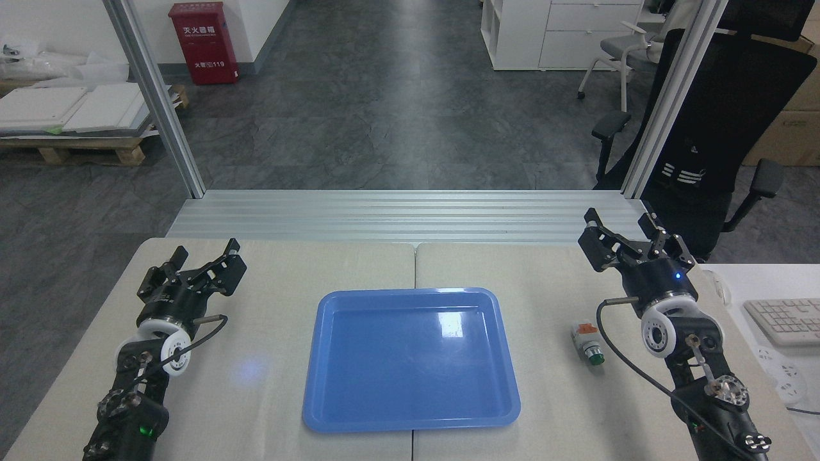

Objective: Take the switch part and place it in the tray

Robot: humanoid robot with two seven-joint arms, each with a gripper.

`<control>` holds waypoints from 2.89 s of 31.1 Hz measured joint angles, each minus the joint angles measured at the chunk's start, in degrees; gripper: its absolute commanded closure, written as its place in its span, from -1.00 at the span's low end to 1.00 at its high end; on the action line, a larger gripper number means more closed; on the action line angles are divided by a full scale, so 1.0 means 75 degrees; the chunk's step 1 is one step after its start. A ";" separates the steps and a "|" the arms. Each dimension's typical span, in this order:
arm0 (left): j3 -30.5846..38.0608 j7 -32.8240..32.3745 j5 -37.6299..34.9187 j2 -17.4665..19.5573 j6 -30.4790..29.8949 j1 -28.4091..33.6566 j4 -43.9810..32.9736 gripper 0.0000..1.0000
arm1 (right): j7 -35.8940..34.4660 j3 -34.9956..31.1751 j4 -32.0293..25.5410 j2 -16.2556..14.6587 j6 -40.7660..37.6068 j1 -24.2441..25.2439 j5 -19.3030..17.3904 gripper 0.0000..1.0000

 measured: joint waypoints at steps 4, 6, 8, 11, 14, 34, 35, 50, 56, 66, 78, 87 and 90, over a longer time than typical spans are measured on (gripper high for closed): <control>0.0000 0.0000 0.0000 0.0000 0.0009 0.0000 0.0000 -1.00 | 0.0030 0.0000 0.0032 -0.0003 0.0095 -0.0012 0.0044 -0.96; 0.0000 0.0000 -0.0004 0.0000 0.0036 0.0000 0.0001 -1.00 | 0.0030 0.0001 0.0046 -0.0002 0.0143 -0.0010 0.0057 -0.96; 0.0000 0.0000 -0.0004 0.0000 0.0050 0.0000 0.0001 -1.00 | 0.0033 0.0010 0.0051 0.0006 0.0170 0.0018 0.0065 -0.96; 0.0000 0.0000 -0.0003 0.0000 0.0053 0.0000 0.0000 -1.00 | 0.0121 0.0038 0.0072 0.0004 0.0233 0.0030 0.0120 -0.96; 0.0000 -0.0001 -0.0002 0.0000 0.0057 0.0000 0.0000 -1.00 | 0.0294 0.0060 0.0093 -0.0009 0.0298 0.0015 0.0179 -0.96; 0.0000 0.0000 0.0035 0.0000 0.0064 0.0000 0.0000 -1.00 | 0.0427 0.0179 0.0388 -0.0023 0.0304 -0.0163 0.0222 -0.96; 0.0000 0.0000 0.0035 0.0000 0.0063 0.0000 0.0000 -1.00 | 0.0428 0.0196 0.0403 -0.0025 0.0302 -0.0166 0.0223 -0.96; 0.0000 0.0005 0.0035 0.0000 0.0054 0.0000 0.0000 -1.00 | 0.0402 0.0246 0.0438 -0.0022 0.0293 -0.0289 0.0223 -0.96; 0.0000 0.0005 0.0036 0.0000 0.0054 0.0000 0.0000 -1.00 | 0.0402 0.0244 0.0435 -0.0022 0.0296 -0.0298 0.0223 -0.96; 0.0000 0.0005 0.0036 0.0000 0.0054 -0.0001 0.0001 -1.00 | 0.0402 0.0221 0.0428 -0.0029 0.0296 -0.0281 0.0223 -0.96; 0.0000 0.0005 0.0035 0.0000 0.0054 0.0000 0.0000 -1.00 | 0.0404 0.0257 0.0427 -0.0028 0.0323 -0.0297 0.0231 -0.96; 0.0000 0.0005 0.0035 0.0000 0.0063 0.0001 0.0000 -1.00 | 0.0426 0.0270 0.0427 -0.0022 0.0334 -0.0307 0.0239 -0.96; 0.0000 0.0005 0.0035 0.0000 0.0064 0.0001 0.0000 -1.00 | 0.0549 0.0314 0.0431 -0.0015 0.0385 -0.0235 0.0322 -0.96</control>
